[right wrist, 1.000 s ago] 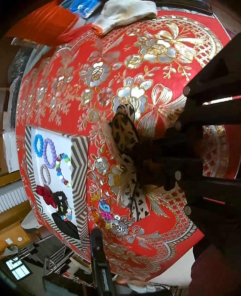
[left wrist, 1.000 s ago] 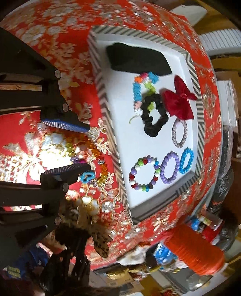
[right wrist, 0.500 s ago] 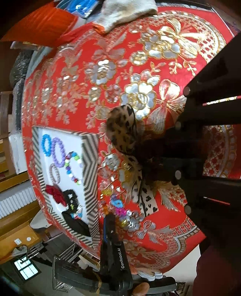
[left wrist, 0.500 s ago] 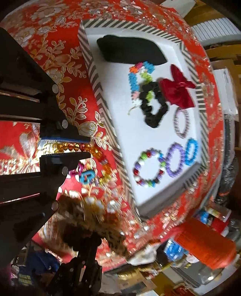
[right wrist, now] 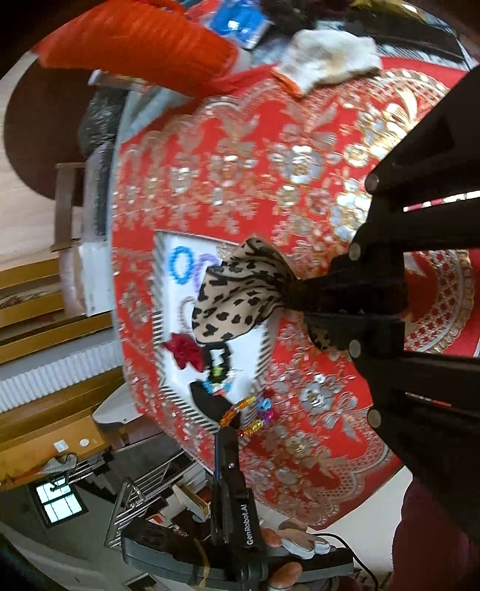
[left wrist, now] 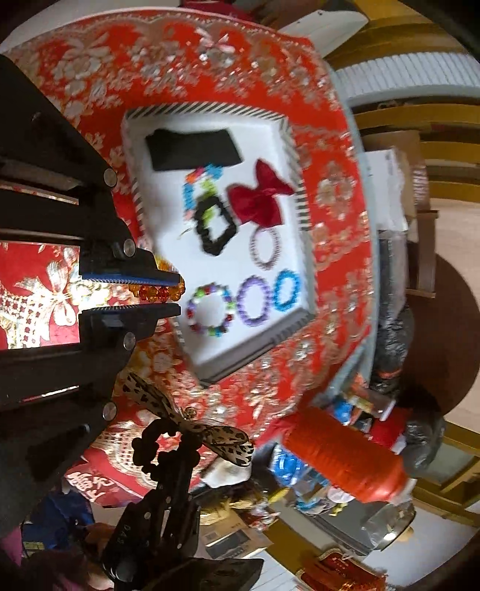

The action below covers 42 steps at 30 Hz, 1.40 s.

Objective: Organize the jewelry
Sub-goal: 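Grasp the leopard-print bow with the right tool while the left tool grasps the amber bead bracelet, then lower the bow into the tray with the right tool while the left tool sets the amber bracelet inside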

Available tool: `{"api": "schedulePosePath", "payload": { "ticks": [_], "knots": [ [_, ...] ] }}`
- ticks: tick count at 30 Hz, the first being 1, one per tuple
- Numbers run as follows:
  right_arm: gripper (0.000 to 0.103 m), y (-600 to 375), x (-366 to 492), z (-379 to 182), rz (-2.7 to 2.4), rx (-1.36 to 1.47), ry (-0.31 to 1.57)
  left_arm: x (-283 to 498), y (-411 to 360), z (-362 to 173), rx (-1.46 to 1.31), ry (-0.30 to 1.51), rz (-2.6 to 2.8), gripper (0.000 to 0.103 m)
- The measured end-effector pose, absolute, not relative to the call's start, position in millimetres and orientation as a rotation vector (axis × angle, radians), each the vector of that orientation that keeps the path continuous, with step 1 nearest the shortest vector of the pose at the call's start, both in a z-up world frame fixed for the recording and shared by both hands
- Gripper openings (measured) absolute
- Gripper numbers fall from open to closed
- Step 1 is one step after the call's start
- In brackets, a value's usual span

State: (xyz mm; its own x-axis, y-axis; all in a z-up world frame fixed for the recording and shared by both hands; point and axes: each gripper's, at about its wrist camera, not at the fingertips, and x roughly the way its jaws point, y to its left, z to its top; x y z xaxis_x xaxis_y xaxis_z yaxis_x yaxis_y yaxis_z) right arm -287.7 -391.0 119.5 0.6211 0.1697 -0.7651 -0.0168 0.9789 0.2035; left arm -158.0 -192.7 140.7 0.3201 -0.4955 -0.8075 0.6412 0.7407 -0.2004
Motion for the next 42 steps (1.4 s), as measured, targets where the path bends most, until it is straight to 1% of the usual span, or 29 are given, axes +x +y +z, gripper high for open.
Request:
{"api": "schedulePosePath", "payload": {
  "ticks": [7,15,42],
  "knots": [
    [0.011,-390.7,-271.3,141.4,0.123,0.176,0.833,-141.7,-186.8,165.1,0.155,0.935,-0.705,0.000],
    [0.011,-386.6,-242.9,155.1,0.131,0.188,0.785,-123.6,-184.8,167.5,0.162,0.920,-0.656,0.000],
    [0.011,-369.2,-163.2,128.7,0.142,0.269,0.829,-64.4,-184.2,137.2,0.208,0.960,-0.574,0.000]
  ]
}}
